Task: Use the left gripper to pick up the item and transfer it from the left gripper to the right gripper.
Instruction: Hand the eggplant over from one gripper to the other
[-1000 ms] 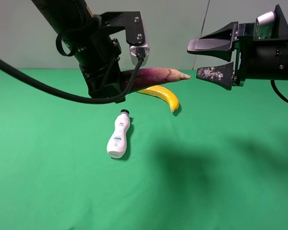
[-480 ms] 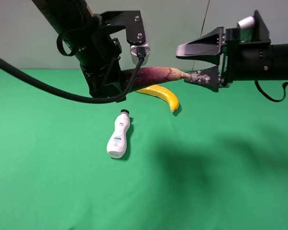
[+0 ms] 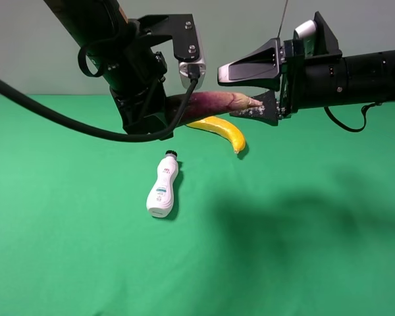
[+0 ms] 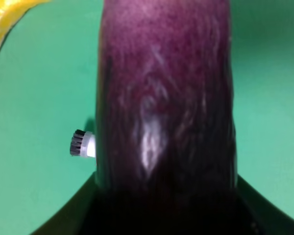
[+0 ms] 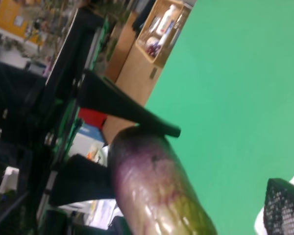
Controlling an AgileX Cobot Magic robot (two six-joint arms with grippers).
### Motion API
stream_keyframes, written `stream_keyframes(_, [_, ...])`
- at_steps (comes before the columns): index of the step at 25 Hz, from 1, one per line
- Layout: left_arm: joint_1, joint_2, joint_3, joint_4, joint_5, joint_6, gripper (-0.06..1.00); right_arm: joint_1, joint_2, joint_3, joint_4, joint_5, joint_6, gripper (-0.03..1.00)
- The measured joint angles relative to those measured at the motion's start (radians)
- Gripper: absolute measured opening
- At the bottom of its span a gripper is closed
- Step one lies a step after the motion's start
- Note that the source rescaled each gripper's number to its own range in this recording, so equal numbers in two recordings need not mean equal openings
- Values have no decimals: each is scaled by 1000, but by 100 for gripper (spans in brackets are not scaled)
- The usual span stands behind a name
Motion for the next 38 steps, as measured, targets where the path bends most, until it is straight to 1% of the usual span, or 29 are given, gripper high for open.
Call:
stream_keyframes(7, [0, 0, 0, 0, -8, 0, 0, 0, 20, 0, -5, 24, 0, 100])
stream_keyframes(8, [0, 0, 0, 0, -8, 0, 0, 0, 20, 0, -5, 24, 0, 99])
stream_keyframes(9, [0, 0, 0, 0, -8, 0, 0, 0, 20, 0, -6, 24, 0, 96])
stream_keyframes(11, [0, 0, 0, 0, -8, 0, 0, 0, 20, 0, -8, 24, 0, 84])
stream_keyframes(13, [0, 0, 0, 0, -8, 0, 0, 0, 20, 0, -9, 24, 0, 70])
stream_keyframes(18, [0, 0, 0, 0, -8, 0, 0, 0, 20, 0, -9, 24, -4, 40])
stream_keyframes(21, [0, 0, 0, 0, -8, 0, 0, 0, 20, 0, -9, 23, -7, 16])
stream_keyframes(22, [0, 0, 0, 0, -8, 0, 0, 0, 20, 0, -8, 23, -7, 5])
stream_keyframes(23, [0, 0, 0, 0, -8, 0, 0, 0, 20, 0, -7, 23, -7, 2])
stream_keyframes(38, [0, 0, 0, 1, -8, 0, 0, 0, 22, 0, -4, 23, -28, 2])
